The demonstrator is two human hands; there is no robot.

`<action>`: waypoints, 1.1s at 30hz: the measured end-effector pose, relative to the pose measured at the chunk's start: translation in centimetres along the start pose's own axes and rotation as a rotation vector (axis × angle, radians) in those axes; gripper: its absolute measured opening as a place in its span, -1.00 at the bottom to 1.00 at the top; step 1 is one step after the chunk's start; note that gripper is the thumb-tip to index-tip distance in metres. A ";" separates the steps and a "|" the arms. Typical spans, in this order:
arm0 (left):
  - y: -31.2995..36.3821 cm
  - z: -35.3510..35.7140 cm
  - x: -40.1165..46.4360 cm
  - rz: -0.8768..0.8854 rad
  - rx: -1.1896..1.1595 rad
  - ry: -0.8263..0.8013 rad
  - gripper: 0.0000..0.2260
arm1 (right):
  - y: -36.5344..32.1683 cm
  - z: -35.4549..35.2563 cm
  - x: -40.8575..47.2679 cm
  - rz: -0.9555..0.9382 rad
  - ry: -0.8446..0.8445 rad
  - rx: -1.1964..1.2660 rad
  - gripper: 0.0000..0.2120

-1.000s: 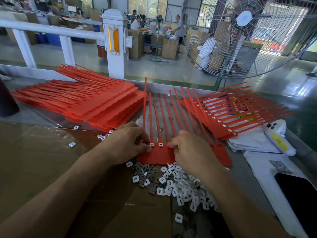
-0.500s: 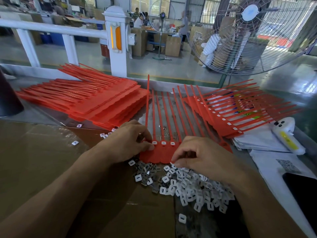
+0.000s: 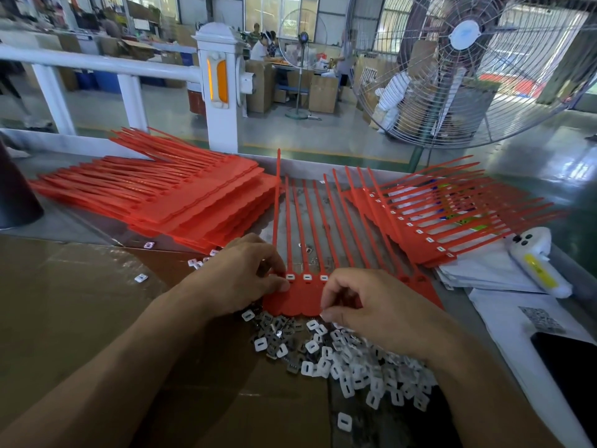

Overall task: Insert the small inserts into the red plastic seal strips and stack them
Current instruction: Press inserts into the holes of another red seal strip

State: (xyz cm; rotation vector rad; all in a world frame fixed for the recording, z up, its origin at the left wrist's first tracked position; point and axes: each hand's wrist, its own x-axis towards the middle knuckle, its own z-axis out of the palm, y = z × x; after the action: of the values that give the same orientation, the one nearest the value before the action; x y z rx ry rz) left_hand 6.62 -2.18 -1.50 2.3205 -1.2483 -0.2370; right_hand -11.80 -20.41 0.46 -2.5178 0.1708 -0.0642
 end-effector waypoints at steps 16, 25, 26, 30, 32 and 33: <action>0.3 -0.3 -0.2 -0.019 0.006 -0.003 -0.78 | 2.5 0.8 1.5 0.182 0.505 0.226 -0.82; 0.3 -0.3 -0.1 -0.026 0.009 -0.010 -0.77 | 2.7 1.1 2.4 0.214 0.431 0.161 -0.86; 0.3 -0.2 -0.1 -0.026 0.008 -0.007 -0.77 | 2.7 1.2 2.5 0.216 0.421 0.141 -0.87; 0.2 -0.1 -0.1 -0.016 0.007 0.005 -0.77 | 2.7 1.4 2.7 0.228 0.400 0.095 -0.87; 0.1 -0.1 -0.1 -0.015 0.011 0.004 -0.77 | 2.7 1.3 2.7 0.231 0.391 0.094 -0.85; 0.1 -0.1 -0.1 -0.015 0.012 0.003 -0.77 | 2.7 1.3 2.8 0.233 0.389 0.096 -0.86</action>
State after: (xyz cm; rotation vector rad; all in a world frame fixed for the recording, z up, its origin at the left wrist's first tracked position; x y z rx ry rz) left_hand 6.55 -2.16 -1.40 2.3402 -1.2337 -0.2316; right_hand -9.25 -22.23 -2.16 -2.3478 0.6011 -0.4563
